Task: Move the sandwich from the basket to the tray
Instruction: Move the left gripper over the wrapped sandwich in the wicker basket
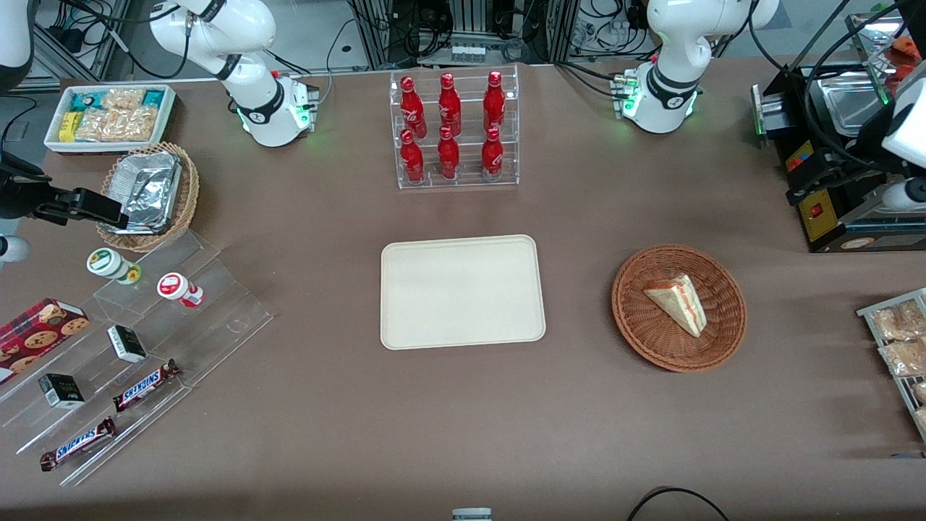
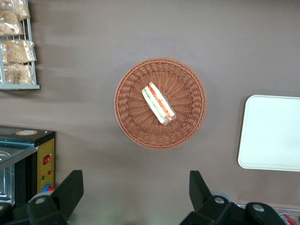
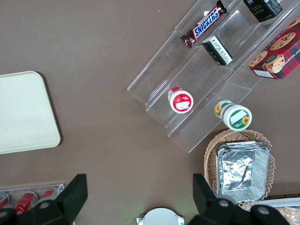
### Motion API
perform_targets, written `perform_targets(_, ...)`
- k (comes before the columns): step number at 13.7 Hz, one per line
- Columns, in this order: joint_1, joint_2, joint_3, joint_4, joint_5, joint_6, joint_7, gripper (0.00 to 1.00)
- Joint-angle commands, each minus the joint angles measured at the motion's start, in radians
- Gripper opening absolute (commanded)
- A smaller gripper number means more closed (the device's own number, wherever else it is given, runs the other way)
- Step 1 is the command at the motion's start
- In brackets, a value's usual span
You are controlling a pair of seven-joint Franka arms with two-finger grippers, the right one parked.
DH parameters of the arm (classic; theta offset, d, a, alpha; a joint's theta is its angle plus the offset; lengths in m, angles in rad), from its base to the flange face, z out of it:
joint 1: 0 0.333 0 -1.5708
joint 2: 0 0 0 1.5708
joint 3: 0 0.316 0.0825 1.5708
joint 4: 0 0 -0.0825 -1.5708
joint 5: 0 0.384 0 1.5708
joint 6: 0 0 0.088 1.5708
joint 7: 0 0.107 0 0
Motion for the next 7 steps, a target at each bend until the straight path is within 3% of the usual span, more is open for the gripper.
perform_targets(1, -0.015, 0.017, 0.012, 0.038, -0.011, -0.024, 0.029, 1.00)
perform_targets(7, -0.018, 0.118, 0.003, 0.001, -0.006, 0.043, -0.072, 1.00)
